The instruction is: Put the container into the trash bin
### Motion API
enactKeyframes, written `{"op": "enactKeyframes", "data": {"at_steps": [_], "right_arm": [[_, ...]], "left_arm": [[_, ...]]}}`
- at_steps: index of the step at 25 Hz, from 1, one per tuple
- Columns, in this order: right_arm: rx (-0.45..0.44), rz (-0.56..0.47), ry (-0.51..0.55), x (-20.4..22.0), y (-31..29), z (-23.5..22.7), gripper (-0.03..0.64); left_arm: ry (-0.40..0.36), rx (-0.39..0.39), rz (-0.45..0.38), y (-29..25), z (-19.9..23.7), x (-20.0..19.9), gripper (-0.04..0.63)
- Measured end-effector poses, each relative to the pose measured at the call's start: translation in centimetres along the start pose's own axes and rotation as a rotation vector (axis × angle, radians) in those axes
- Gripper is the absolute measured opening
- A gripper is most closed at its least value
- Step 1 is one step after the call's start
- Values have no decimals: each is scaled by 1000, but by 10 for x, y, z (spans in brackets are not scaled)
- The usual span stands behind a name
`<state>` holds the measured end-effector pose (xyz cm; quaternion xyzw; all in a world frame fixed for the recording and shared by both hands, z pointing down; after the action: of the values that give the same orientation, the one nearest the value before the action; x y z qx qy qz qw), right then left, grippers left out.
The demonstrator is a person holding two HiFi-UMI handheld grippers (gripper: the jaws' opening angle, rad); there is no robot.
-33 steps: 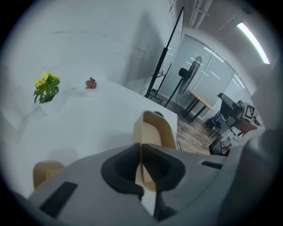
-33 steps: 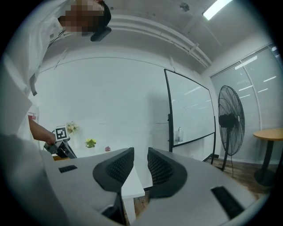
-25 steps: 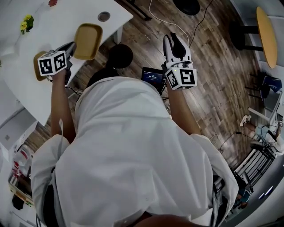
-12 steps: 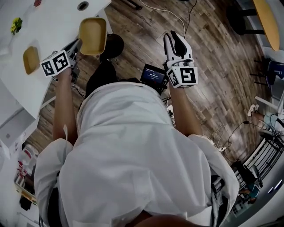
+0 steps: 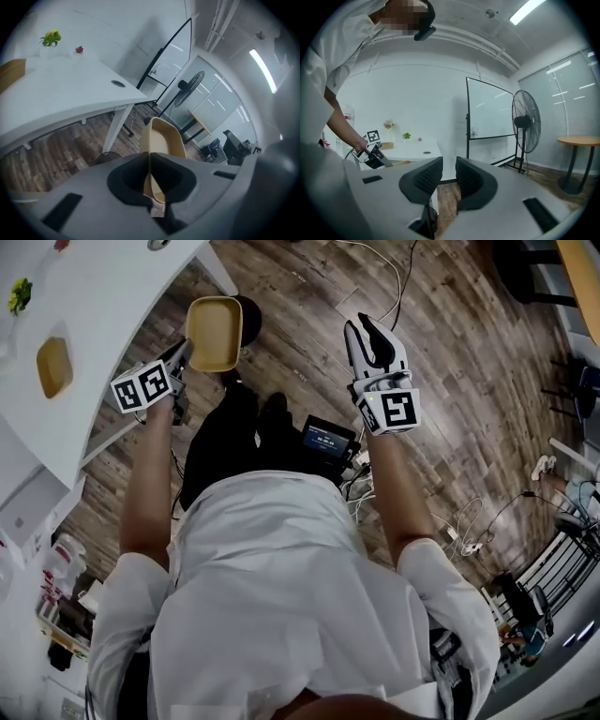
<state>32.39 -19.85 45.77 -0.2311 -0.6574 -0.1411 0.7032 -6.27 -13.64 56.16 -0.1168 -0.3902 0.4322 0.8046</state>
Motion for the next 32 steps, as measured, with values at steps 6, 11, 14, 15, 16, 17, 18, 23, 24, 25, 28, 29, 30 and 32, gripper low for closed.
{"op": "enactKeyframes", "data": {"at_steps": [6, 11, 14, 15, 16, 17, 18, 23, 24, 25, 28, 29, 30, 32], "right_arm": [[-29, 59, 4, 66, -37, 14, 104], [-58, 121, -1, 143, -65, 34, 104], [-88, 162, 10, 190, -78, 48, 104], [-97, 174, 12, 205, -83, 52, 104], [-102, 183, 11, 218, -88, 55, 104], [-106, 190, 11, 230, -93, 59, 104], [-109, 194, 14, 241, -99, 62, 104], [-147, 216, 27, 294, -127, 81, 104], [-158, 219, 29, 303, -131, 85, 104], [-167, 221, 32, 312, -134, 88, 104], [-180, 218, 31, 336, -142, 95, 104], [-179, 218, 25, 343, -144, 95, 104], [-176, 220, 18, 349, -144, 96, 104], [-170, 228, 6, 359, -142, 98, 103]], "left_arm": [[90, -30, -5, -51, 72, 38, 23], [128, -52, -19, -87, 143, 71, 23], [150, -61, 3, -110, 184, 98, 23], [152, -57, 10, -118, 196, 106, 23], [153, -55, 17, -126, 207, 113, 23], [155, -56, 24, -133, 219, 119, 23], [159, -58, 27, -140, 230, 124, 23], [187, -61, -11, -171, 282, 148, 23], [178, -61, -7, -178, 290, 153, 23], [172, -63, 2, -184, 298, 158, 23], [178, -80, 25, -202, 322, 173, 23], [183, -82, 24, -208, 328, 176, 23], [185, -83, 19, -215, 332, 179, 23], [193, -98, 13, -225, 339, 186, 23]]}}
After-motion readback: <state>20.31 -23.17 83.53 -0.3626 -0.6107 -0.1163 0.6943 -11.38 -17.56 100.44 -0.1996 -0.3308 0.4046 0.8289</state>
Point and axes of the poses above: the fingertips, and each gripper's own axes: y backward along the fingers, z to its left, x out of its underside, the point moved 7 cm from there along y, backward along the fingers, and after that the axes turned 13 degrees about x, right-handed, at the moved point
